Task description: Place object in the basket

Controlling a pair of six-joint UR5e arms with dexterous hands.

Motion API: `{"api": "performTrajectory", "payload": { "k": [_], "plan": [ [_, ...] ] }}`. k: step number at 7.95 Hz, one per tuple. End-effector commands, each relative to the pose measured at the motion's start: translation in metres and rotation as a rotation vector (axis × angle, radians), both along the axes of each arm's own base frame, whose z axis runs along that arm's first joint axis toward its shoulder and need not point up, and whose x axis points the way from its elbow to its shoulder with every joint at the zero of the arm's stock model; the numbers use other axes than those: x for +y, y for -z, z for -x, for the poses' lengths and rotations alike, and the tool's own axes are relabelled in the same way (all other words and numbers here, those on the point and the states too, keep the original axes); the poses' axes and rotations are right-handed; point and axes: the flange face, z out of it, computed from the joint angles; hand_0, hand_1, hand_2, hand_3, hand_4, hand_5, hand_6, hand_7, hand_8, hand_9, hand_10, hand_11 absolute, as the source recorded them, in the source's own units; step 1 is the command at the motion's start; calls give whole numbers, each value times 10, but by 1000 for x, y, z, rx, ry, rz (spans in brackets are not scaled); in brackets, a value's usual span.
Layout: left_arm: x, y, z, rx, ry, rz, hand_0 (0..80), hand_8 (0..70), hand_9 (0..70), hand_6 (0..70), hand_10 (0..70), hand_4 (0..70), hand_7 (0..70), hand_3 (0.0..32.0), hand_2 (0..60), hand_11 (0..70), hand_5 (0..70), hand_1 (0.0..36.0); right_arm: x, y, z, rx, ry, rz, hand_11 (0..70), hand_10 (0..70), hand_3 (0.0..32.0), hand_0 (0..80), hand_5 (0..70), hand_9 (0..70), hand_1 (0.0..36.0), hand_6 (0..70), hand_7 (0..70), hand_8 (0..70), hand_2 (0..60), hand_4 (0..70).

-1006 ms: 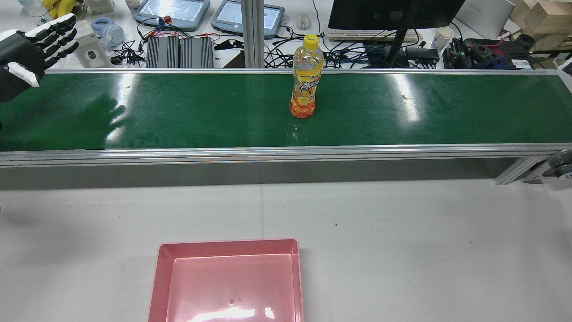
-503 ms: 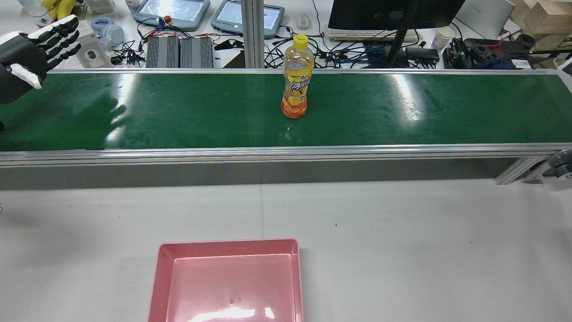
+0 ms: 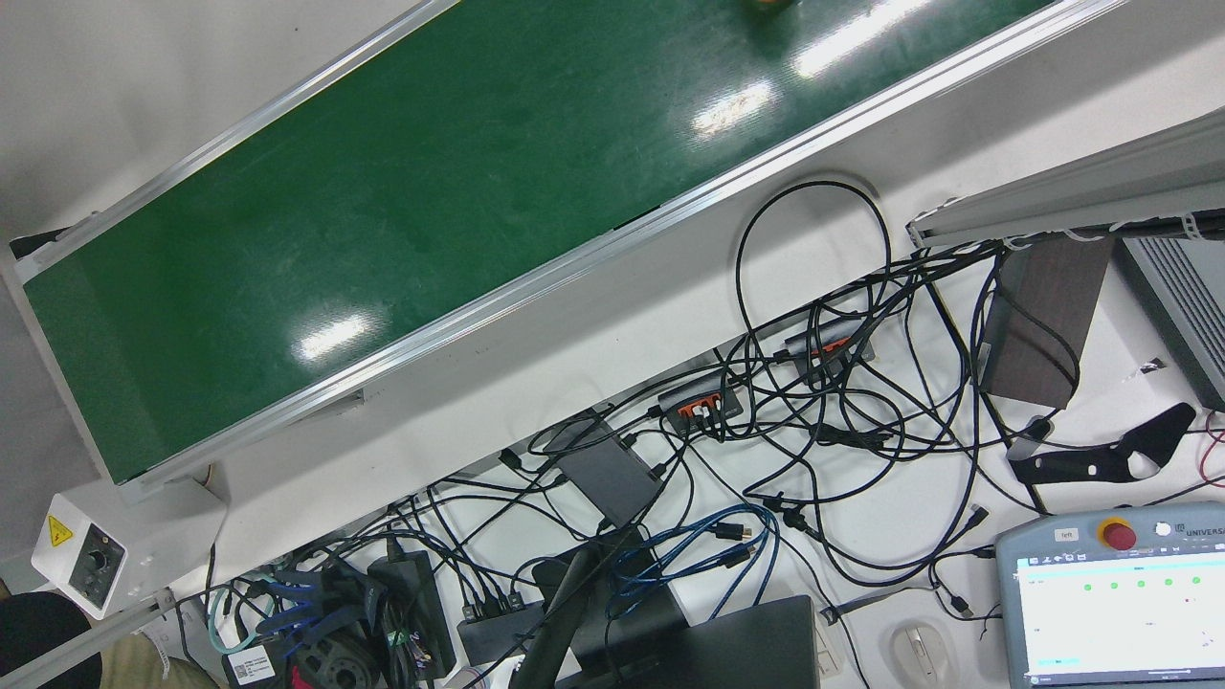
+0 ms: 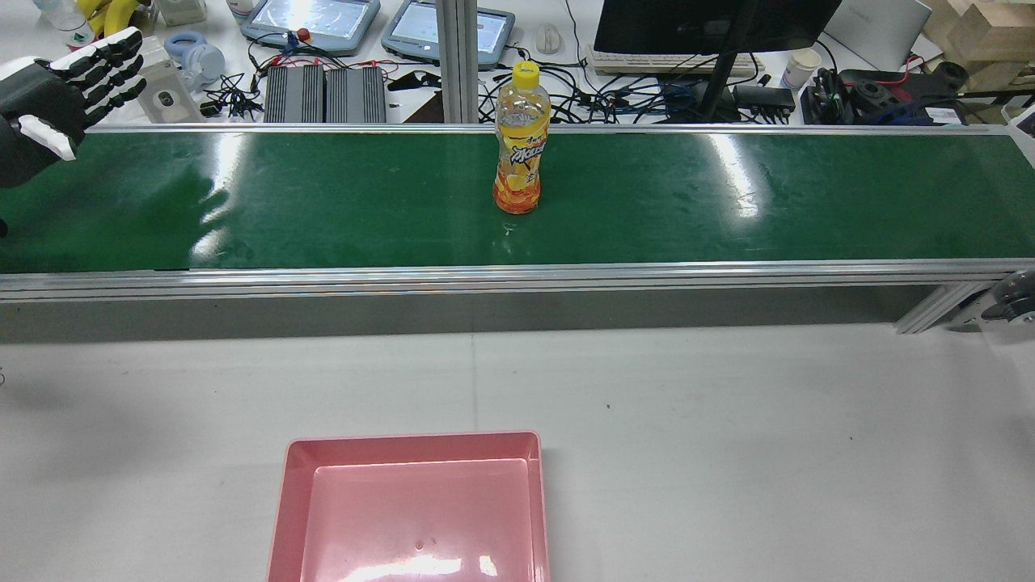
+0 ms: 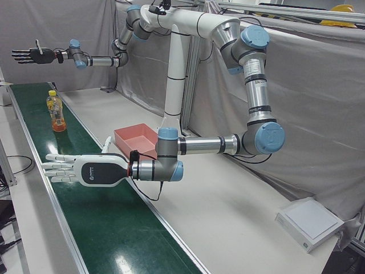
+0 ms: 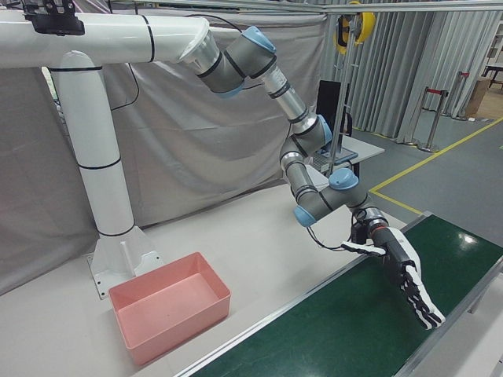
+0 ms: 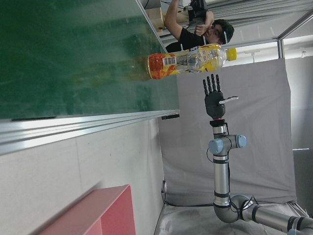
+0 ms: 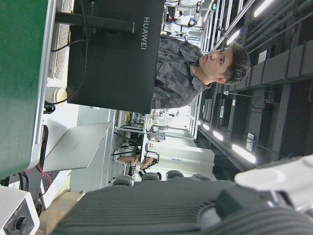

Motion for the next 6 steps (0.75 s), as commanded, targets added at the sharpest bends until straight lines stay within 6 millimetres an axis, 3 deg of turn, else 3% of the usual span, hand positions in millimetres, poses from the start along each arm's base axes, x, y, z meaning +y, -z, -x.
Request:
{"api": "performTrajectory", "payload": {
  "k": [1,4,6],
  "plan": [
    [-1,1,0,1,0,-1,530,0,0,0,13,76,0,0,0,30,51,11,-1,1,0,1,1,-1,0,0,0,0,0,0,0,0,0,0,0,0],
    [-1,1,0,1,0,-1,529,0,0,0,15,72,0,0,0,34,55,12,0,0,0,0,1,0,0,0,0,0,0,0,0,0,0,0,0,0],
    [-1,2,-1,1,-1,-3,566,0,0,0,19,72,0,0,0,43,63,35,-1,1,0,0,1,-1,0,0,0,0,0,0,0,0,0,0,0,0]
  ]
}}
